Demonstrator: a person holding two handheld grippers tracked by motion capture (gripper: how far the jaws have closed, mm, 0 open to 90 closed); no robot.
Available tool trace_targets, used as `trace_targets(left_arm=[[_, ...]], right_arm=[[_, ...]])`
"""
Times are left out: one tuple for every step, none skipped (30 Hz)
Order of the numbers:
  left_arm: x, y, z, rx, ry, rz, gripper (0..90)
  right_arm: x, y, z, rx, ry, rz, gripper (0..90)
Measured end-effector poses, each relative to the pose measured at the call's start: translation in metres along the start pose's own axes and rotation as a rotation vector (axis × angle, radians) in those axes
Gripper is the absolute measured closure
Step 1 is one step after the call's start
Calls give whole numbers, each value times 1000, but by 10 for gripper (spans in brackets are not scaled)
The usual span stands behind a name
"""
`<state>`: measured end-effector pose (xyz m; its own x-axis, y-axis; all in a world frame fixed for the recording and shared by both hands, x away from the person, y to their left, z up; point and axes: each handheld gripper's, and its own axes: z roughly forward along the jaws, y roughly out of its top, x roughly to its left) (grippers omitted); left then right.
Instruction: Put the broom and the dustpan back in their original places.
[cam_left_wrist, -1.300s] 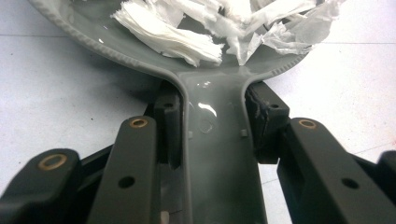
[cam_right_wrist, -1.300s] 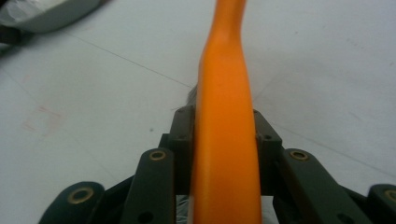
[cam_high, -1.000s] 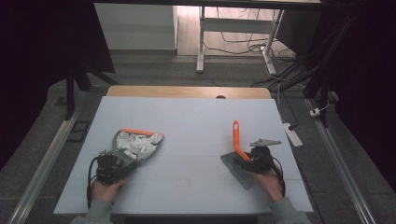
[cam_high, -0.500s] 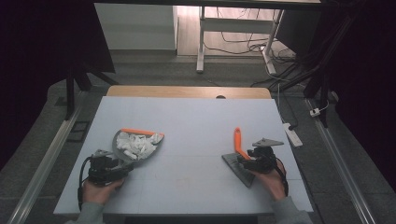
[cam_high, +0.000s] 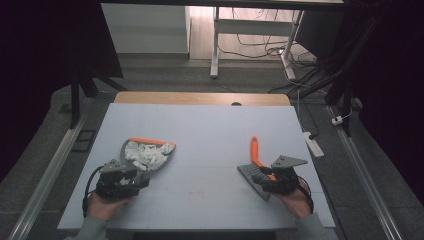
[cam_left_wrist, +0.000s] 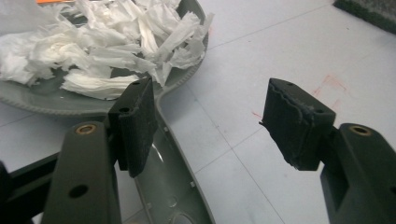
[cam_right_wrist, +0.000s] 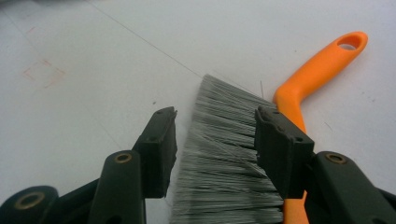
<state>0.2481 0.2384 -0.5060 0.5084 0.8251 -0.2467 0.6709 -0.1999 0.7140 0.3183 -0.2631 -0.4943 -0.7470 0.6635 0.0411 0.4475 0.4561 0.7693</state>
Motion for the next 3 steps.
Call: trace_targets(left_arm=[[0, 0, 0, 1, 0, 1, 353], [0, 0, 1, 3, -4, 3, 354], [0, 0, 1, 4, -5, 4, 353]], right_arm=[[0, 0, 0, -4, 2, -1, 487], [0, 0, 0, -6, 3, -4, 487], [0, 0, 0, -8, 3, -8, 487]])
